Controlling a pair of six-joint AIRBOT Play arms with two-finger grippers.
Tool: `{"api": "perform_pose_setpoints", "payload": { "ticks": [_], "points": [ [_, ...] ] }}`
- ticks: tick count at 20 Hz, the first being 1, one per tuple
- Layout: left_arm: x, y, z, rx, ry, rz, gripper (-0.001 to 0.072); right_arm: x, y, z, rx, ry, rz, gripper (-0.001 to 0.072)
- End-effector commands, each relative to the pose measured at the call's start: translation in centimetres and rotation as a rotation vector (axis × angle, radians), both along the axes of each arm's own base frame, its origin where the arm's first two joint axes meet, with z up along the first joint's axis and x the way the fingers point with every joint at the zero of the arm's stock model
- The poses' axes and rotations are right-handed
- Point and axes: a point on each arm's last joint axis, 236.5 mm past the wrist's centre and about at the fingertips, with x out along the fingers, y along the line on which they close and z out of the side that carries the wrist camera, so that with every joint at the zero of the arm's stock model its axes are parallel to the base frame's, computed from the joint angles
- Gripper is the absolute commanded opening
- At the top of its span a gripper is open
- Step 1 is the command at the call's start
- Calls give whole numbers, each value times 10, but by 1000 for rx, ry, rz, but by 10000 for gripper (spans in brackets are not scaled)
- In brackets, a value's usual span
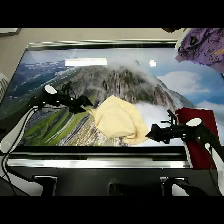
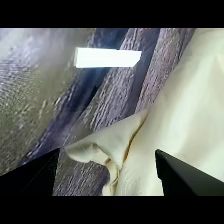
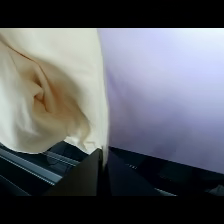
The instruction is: Fold the clothes and pants, and hang the long-sleeved shirts on hangers.
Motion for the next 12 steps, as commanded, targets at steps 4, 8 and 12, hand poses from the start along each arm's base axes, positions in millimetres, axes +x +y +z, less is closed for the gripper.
{"api": "perform_pose_setpoints", "payload": {
  "ticks": [4, 8, 12],
  "points": [
    [-5, -18, -20, -11, 26, -9, 541, -2, 3, 8, 12, -2, -4, 25],
    [0, -33, 0, -84, 8, -23, 15, 7, 0, 25, -8, -73, -21, 24],
    [33, -6, 74, -13, -155, -68, 10, 56, -9, 83, -40, -261, -20, 23]
  ]
}}
